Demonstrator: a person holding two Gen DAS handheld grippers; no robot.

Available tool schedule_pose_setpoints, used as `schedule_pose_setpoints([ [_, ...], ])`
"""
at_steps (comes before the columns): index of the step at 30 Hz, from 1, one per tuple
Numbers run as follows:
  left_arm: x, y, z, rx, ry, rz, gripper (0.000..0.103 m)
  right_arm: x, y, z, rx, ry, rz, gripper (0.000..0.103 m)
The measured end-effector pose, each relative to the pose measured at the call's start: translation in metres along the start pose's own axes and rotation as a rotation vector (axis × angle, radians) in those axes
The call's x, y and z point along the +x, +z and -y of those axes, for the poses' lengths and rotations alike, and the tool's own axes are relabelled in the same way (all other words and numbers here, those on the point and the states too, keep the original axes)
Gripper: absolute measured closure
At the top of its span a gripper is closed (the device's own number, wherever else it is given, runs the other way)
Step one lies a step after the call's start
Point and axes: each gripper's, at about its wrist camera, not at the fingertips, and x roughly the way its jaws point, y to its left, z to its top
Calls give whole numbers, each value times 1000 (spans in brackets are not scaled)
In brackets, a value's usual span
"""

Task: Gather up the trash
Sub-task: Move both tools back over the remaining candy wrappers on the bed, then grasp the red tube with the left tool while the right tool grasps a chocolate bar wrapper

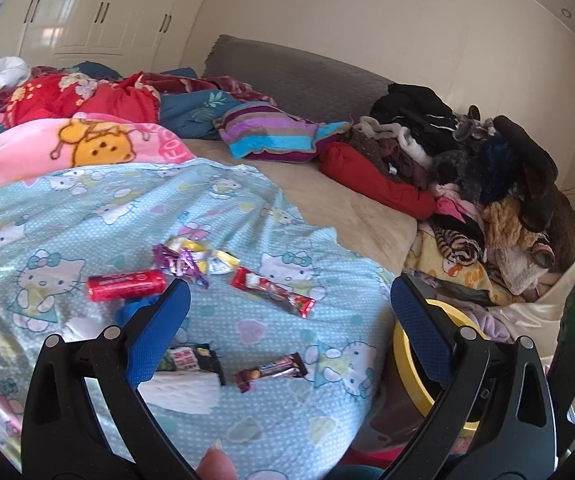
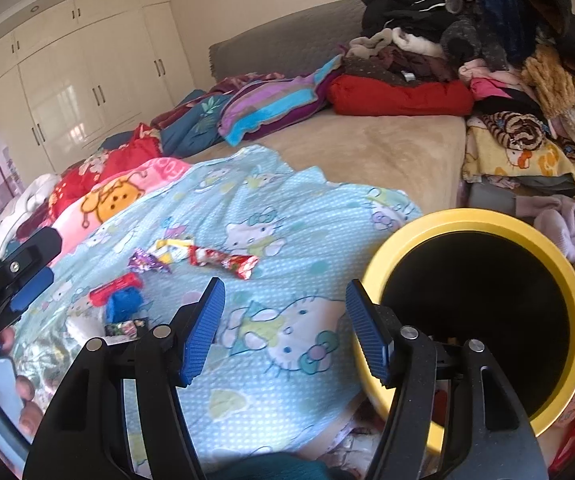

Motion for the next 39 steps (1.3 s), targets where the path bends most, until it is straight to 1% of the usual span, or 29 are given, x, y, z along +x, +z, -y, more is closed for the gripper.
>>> schedule_pose_setpoints([
  [7,-5,2,-28,-37,39,10,11,6,-10,-29,-27,28,-35,41],
  [15,-9,2,-59,-73,73,13,11,24,-25,-62,-48,43,-90,41],
  [20,-9,0,-81,-95,89,10,11,34,-29,-73,-51,38,-113,41],
  [24,-6,3,-95,-84,99,-5,11,40,-30,-73,-40,29,-126,41],
  [27,0,8,-107,-70,98,-32,11,47,-31,-72,-14,24,-141,41],
  [29,4,12,-113,-48,117,-47,17,54,-32,-72,5,17,-156,41],
  [31,12,16,-119,-30,118,-72,17,60,-34,-73,25,19,-171,41],
  [33,19,19,-125,-12,125,-91,20,67,-35,-74,42,19,-190,41],
  [34,23,20,-129,-5,131,-103,24,71,-36,-74,53,23,-198,41],
  [37,35,25,-143,-10,136,-144,31,81,-36,-79,57,17,-215,41],
  [39,44,27,-150,-3,132,-170,33,88,-37,-81,73,17,-228,41],
])
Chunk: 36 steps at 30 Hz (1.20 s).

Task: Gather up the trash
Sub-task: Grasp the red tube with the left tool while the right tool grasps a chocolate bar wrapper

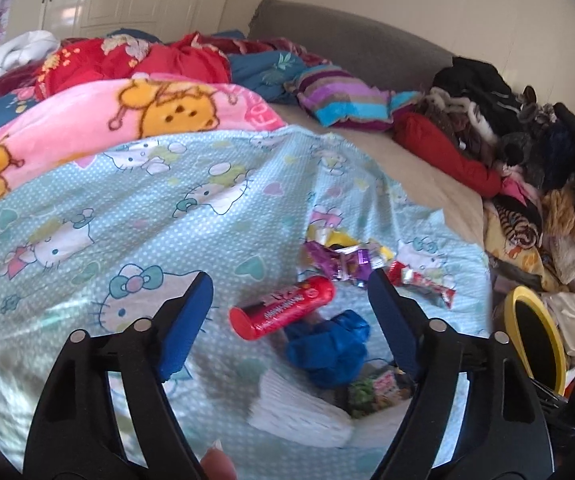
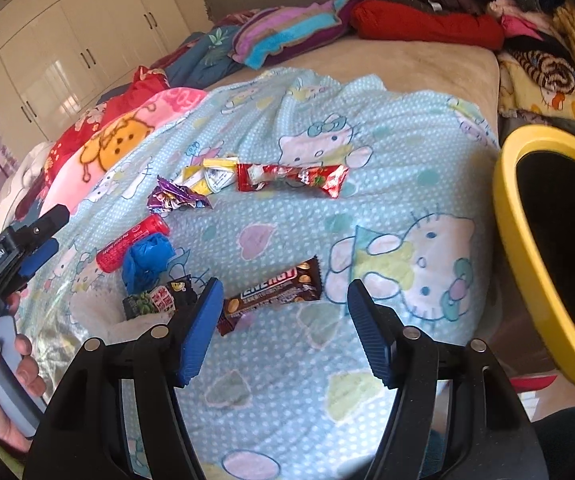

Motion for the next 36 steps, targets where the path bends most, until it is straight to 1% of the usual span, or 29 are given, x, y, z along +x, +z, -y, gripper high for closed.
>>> schedule_pose_setpoints([
  [3,14,2,-6,25,-5,-42,37,14,0,-2,23,2,-31,41],
  [5,25,2,-7,44,-6,-76,42,21,-1,-2,36,4,-48,41],
  [7,35,1,-7,77,-13,-102,43,28,-2,0,55,4,-70,41],
  [9,45,-1,-6,102,-30,-130,44,32,-2,1,62,3,-74,46],
  [10,48,-2,-5,111,-38,-143,44,34,-1,0,55,-2,-73,50],
  [11,51,-2,-5,115,-42,-149,46,36,-1,1,54,5,-75,57],
  [12,55,-3,-3,126,-49,-164,49,37,0,1,55,18,-76,61],
  [13,58,-3,-3,132,-49,-174,55,39,0,0,50,34,-80,68],
  [14,62,-4,-2,138,-45,-184,57,40,0,0,45,48,-84,73],
  [15,64,-5,-1,142,-41,-194,59,40,0,-1,41,55,-84,74],
  [16,66,-5,0,144,-43,-202,63,40,0,-1,35,66,-76,76],
  [17,67,-5,1,148,-45,-205,66,39,-1,-1,33,70,-73,77],
  [19,70,-6,4,164,-46,-221,68,38,-1,1,41,86,-68,79],
  [22,73,-11,5,176,-38,-246,68,36,-2,4,48,103,-58,81],
  [26,74,-16,6,195,-27,-259,68,29,-4,2,43,125,-48,82],
  [29,76,-16,5,191,-23,-275,68,24,-6,1,34,144,-41,83],
  [33,91,-22,4,204,21,-366,67,16,-6,2,37,167,-24,83],
  [34,91,-22,2,194,17,-355,68,14,-6,3,39,170,-24,83],
  [36,88,-23,-2,162,14,-331,79,11,-6,4,42,182,-22,84],
])
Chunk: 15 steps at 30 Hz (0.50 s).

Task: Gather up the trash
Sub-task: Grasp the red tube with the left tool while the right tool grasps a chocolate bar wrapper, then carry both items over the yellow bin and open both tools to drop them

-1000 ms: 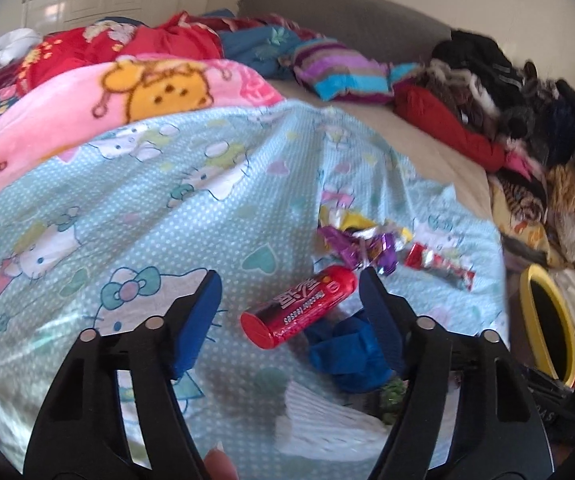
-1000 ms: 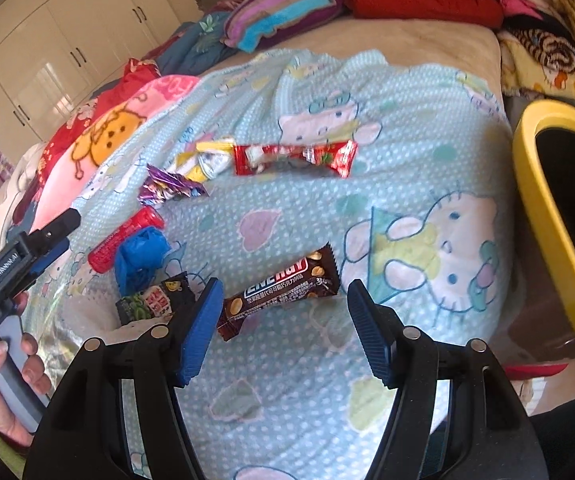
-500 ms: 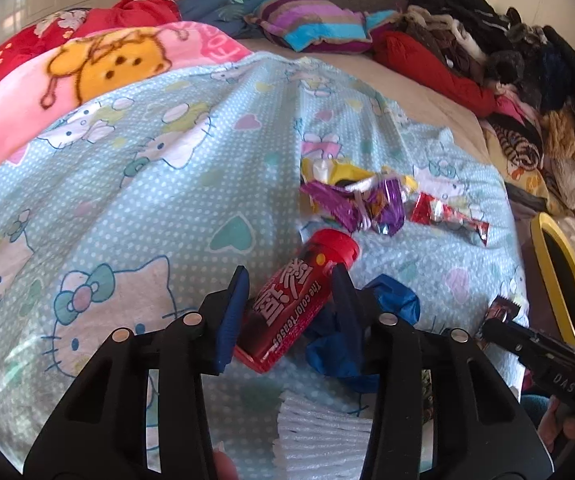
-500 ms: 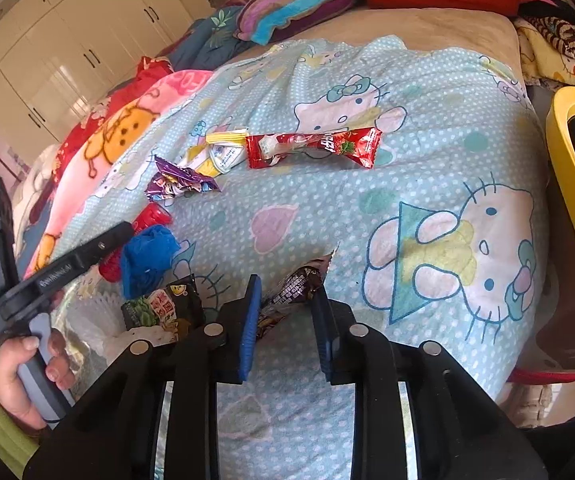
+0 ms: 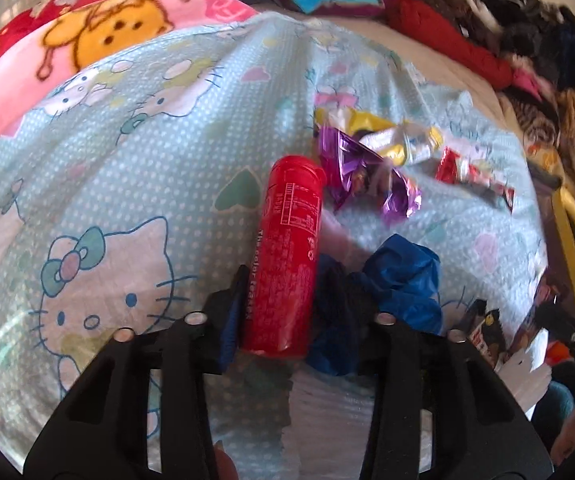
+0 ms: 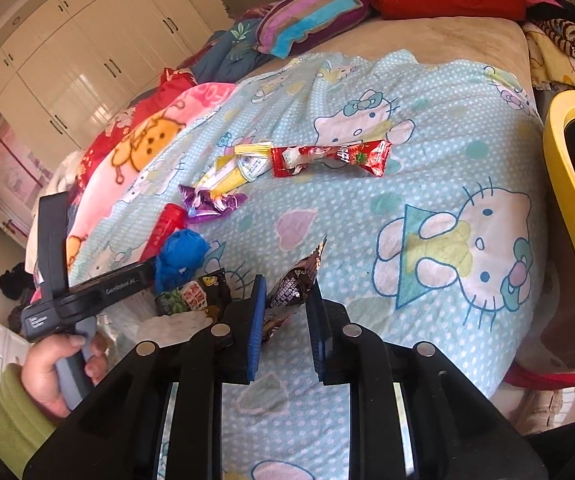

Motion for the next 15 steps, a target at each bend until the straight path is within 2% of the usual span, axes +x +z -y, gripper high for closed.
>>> schedule_pose_setpoints([
  [6,-18,-7,-8,-91,-54,93,81,-8,-1,-3,-14,11,6,84],
  [15,-59,-11,0,-137,-72,208,81,-20,0,-5,-34,8,30,85],
])
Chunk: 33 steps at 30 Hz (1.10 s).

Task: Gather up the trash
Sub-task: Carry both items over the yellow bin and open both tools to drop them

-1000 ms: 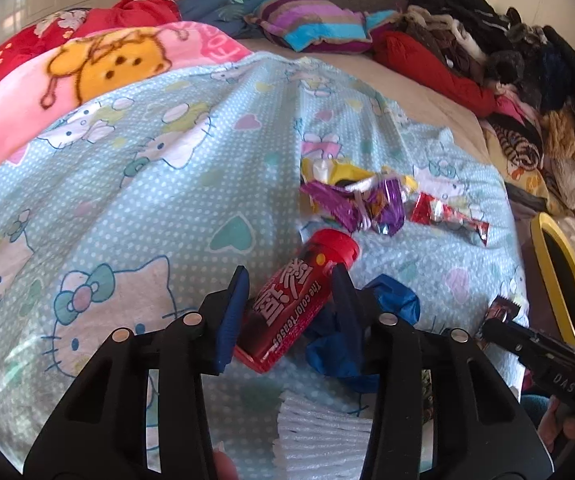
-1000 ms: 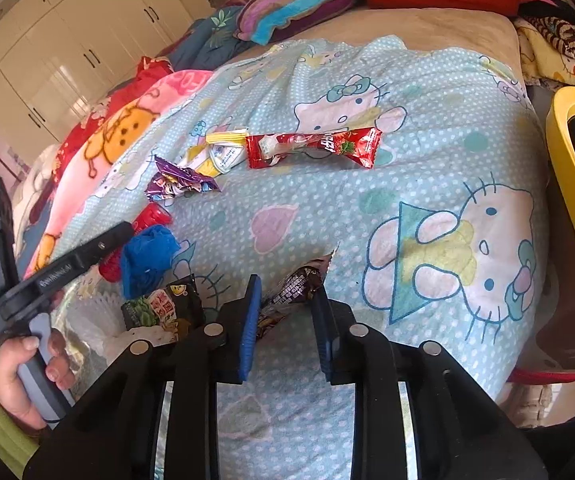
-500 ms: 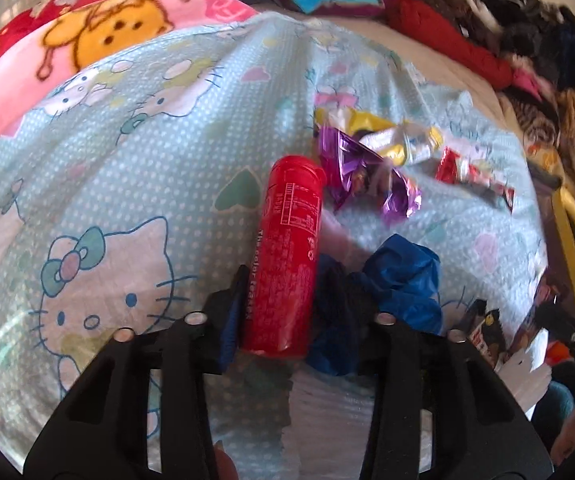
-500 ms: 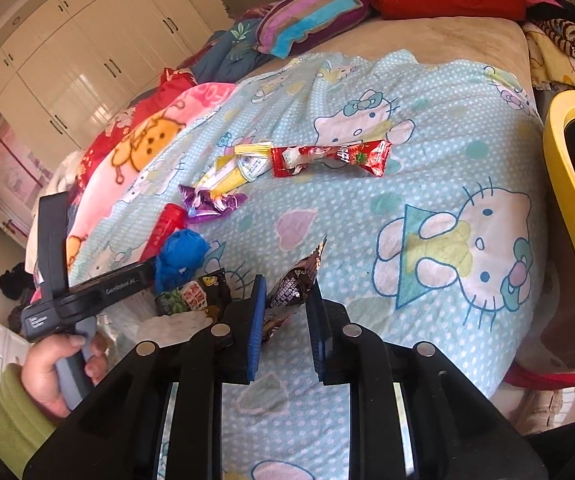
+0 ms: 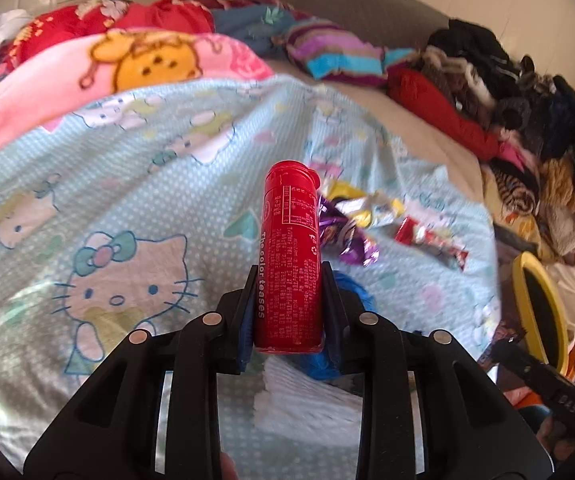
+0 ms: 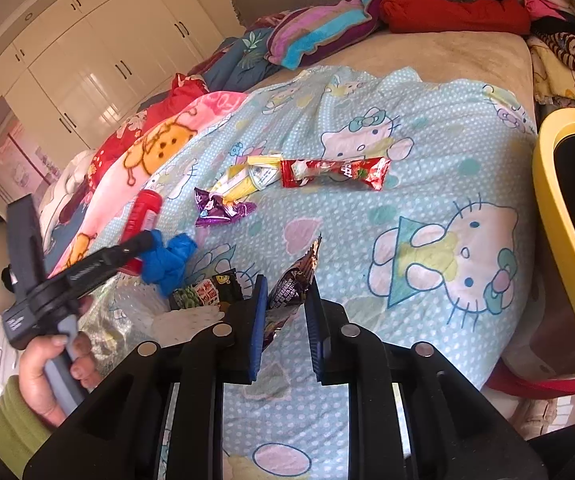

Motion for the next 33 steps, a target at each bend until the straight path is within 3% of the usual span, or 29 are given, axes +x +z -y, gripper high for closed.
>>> schedule_pose_setpoints([
  [4,-10,0,5,-32,-62,-2,81,-4,0,2,2,0,4,85],
  [14,-3,-18,35,-13,-129,-60,81,-12,3,13,27,-13,13,85],
  [22,4,-27,49,13,-130,-95,80,-16,5,19,45,-14,17,86],
  [33,2,-8,55,-3,-142,-74,80,-20,6,28,66,-17,22,86],
])
